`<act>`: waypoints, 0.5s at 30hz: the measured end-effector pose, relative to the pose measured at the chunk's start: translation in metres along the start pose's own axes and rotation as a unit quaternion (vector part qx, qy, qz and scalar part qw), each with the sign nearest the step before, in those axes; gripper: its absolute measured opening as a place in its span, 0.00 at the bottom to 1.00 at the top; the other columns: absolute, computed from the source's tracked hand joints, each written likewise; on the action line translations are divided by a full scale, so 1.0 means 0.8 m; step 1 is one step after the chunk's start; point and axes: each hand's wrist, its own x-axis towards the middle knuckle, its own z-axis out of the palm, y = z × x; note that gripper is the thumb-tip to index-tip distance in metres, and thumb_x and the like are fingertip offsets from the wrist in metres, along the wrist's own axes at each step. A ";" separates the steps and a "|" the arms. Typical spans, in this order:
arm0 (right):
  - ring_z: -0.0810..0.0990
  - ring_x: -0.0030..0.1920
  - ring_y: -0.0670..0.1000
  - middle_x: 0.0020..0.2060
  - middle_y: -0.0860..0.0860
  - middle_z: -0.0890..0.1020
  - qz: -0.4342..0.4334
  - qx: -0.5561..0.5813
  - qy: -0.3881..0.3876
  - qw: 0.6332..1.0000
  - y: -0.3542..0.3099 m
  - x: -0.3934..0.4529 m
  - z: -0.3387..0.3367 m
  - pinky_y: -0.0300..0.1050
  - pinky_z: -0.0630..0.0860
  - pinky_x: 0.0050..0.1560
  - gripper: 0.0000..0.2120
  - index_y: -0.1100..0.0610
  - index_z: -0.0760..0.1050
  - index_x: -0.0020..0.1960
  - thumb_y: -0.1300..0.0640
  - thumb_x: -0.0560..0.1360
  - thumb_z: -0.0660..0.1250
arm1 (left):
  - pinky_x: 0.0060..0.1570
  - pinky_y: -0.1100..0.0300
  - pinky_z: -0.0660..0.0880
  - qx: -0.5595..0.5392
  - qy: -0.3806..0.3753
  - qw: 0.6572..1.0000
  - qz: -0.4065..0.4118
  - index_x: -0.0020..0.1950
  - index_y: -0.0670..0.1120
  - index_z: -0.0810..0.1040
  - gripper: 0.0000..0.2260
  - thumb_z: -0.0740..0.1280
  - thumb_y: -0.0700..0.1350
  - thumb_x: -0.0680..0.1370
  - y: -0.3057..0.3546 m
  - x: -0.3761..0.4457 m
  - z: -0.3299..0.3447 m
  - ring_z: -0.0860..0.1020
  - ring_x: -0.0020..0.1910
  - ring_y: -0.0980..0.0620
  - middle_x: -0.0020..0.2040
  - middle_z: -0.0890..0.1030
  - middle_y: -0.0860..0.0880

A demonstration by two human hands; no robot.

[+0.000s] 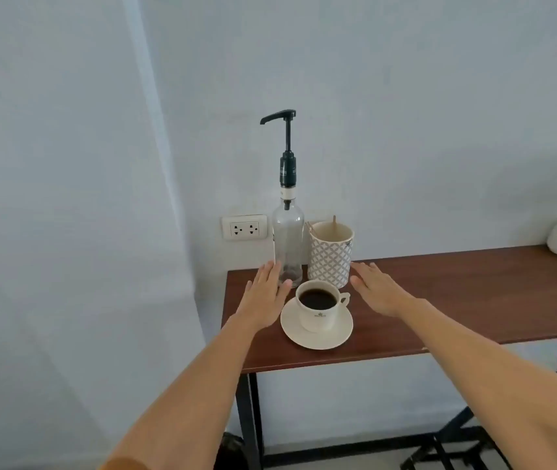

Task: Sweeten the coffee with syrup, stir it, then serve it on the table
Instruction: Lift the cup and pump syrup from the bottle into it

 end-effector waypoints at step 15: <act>0.76 0.56 0.29 0.55 0.32 0.80 -0.051 0.296 -0.004 0.954 0.019 0.014 0.064 0.28 0.69 0.56 0.14 0.32 0.74 0.60 0.47 0.85 0.53 | 0.65 0.70 0.67 -0.264 0.037 0.964 -0.018 0.80 0.55 0.55 0.55 0.82 0.60 0.61 0.025 -0.006 0.090 0.71 0.69 0.67 0.68 0.75 0.64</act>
